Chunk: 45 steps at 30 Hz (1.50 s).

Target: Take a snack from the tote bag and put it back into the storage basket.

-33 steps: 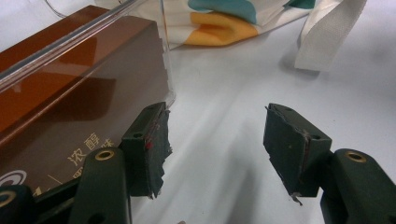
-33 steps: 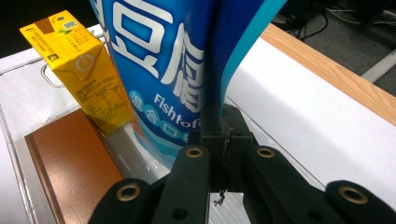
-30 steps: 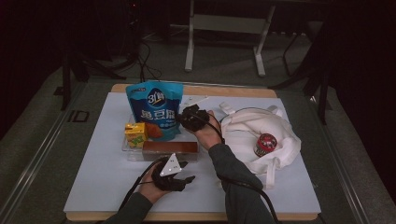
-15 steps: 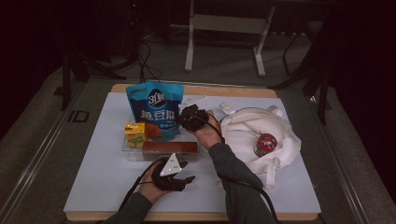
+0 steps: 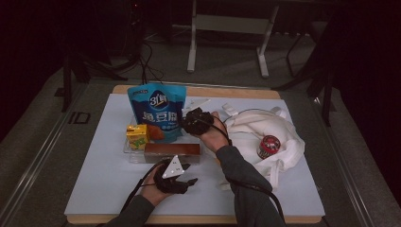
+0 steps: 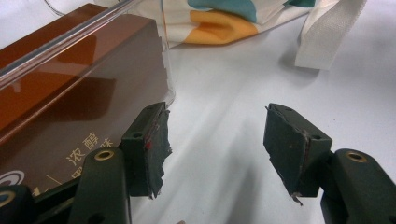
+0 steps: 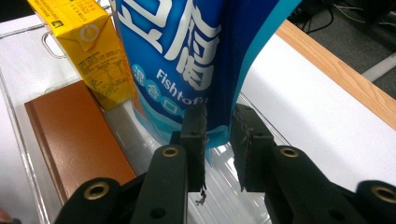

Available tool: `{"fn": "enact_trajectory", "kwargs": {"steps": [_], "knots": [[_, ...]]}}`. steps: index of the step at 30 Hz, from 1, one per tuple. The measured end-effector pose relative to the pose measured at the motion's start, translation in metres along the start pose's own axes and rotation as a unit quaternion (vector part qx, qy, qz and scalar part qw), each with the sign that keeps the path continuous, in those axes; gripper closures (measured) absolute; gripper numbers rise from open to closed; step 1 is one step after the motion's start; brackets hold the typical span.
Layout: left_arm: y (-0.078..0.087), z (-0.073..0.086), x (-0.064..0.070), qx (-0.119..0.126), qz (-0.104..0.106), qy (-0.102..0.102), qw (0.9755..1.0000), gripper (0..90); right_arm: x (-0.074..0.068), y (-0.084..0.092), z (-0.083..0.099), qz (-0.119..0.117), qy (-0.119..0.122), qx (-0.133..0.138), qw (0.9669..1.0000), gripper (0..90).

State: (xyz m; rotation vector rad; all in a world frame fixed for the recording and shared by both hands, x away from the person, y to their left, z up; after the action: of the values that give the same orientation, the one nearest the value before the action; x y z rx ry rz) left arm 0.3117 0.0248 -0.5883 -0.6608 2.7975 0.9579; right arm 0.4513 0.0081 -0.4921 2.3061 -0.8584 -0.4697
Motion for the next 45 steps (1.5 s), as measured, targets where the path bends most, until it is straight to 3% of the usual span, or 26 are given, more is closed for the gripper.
{"fn": "enact_trajectory", "kwargs": {"steps": [6, 10, 17, 25, 45], "knots": [[0.000, 0.000, 0.000, -0.001, -0.001, -0.001, 1.0000, 40.1, 0.002, 0.008, 0.001, -0.010, -0.001, 0.003, 0.9999, 72.0], [0.000, 0.000, 0.000, 0.000, -0.002, -0.002, 1.0000, 40.2, 0.006, 0.017, 0.000, -0.020, -0.018, 0.012, 0.9996, 71.8], [0.000, 0.000, 0.000, -0.001, -0.004, -0.002, 1.0000, 40.2, 0.019, 0.032, 0.001, -0.012, -0.026, 0.019, 0.9994, 69.7], [0.000, 0.000, 0.000, -0.001, -0.004, -0.001, 1.0000, 40.2, 0.031, 0.049, 0.005, 0.006, -0.016, 0.015, 0.9997, 69.1], [0.000, 0.000, 0.000, -0.003, -0.004, 0.002, 1.0000, 40.2, 0.065, 0.087, 0.036, 0.049, -0.007, -0.014, 0.9987, 67.3]]}}
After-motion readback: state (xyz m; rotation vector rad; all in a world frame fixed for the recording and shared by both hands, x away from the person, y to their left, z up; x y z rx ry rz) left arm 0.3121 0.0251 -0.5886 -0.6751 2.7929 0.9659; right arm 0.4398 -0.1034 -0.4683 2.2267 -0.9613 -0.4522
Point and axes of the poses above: each handheld gripper's, and its own axes: y roughly backward along the jaws, z roughly out of its underside, x roughly to its right, the point moved 9 cm from there along -y, roughly forward along the jaws, and after that the axes turned 15 degrees about -y, right-handed, at the moved point
